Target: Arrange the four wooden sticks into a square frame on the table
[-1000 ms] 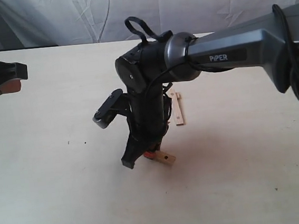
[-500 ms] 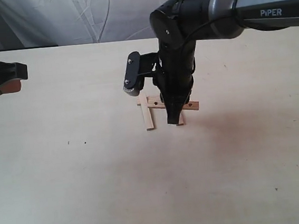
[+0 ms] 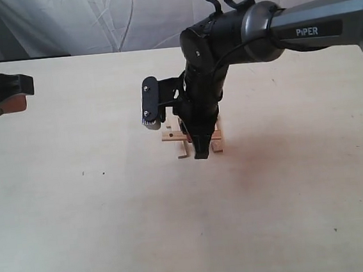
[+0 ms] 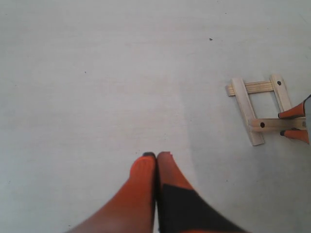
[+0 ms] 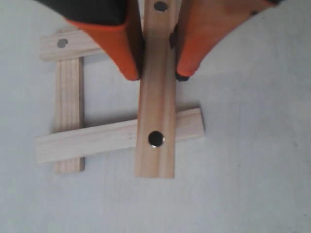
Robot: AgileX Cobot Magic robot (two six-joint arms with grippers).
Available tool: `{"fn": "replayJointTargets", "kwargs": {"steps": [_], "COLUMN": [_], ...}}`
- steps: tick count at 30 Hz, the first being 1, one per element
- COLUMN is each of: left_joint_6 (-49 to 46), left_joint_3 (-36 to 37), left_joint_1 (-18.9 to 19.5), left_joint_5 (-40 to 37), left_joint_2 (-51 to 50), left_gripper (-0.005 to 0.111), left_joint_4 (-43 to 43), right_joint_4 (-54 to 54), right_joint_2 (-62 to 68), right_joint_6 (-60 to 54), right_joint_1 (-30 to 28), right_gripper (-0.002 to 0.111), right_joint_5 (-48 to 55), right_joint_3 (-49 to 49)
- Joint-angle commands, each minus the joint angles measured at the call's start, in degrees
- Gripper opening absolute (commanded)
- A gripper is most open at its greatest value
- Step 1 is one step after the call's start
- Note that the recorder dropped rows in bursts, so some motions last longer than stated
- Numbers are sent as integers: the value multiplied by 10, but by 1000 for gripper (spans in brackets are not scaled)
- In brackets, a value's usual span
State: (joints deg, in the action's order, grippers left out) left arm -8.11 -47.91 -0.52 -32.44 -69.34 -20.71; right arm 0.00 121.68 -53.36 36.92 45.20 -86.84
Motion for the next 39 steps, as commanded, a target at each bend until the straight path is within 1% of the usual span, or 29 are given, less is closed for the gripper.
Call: {"fn": "replayJointTargets", "kwargs": {"steps": [1,6,8,15,17,21,23,25,27,29,30,31,32,33,37,39], "left_joint_6": [0,0,0,0,0,0,0,0,-15,-21,-33,-40,-50,-60,-60,-60], "left_joint_3": [2,2,2,2,2,2,2,2,2,11,16,18,19,19,19,19], "left_joint_1": [3,3,3,3,3,3,3,3,3,3,3,2,-6,-16,-60,-71], "left_joint_5": [6,6,6,8,8,5,5,14,21,28,31,31,29,28,29,42], "left_joint_2": [4,4,4,4,4,4,4,4,4,4,4,4,4,4,6,8], "left_gripper": [0,0,0,0,0,0,0,0,0,0,0,0,0,0,0,0], "left_joint_4": [-3,-5,-5,-5,-5,-5,-5,-5,-5,-8,-19,-25,-28,-29,-26,-23], "right_joint_4": [0,-12,-19,-24,-26,-26,-25,0,51,81,102,113,134,151,157,157], "right_joint_2": [-1,-1,-1,-16,-30,-70,-90,-101,-105,-109,-118,-125,-147,-171,-293,-376], "right_joint_6": [-7,-7,-7,6,45,177,226,260,293,314,329,335,344,358,390,401], "right_joint_1": [-2,-2,-2,-2,-2,-4,-6,-14,-37,-66,-90,-103,-125,-144,-210,-243], "right_gripper": [6,35,40,39,39,39,39,39,39,38,29,22,7,0,0,0], "right_joint_5": [-1,16,25,52,57,62,71,74,99,151,184,192,194,188,130,76], "right_joint_3": [-3,-3,-3,-3,-3,-3,-3,-3,-3,-3,-1,4,25,46,169,235]}}
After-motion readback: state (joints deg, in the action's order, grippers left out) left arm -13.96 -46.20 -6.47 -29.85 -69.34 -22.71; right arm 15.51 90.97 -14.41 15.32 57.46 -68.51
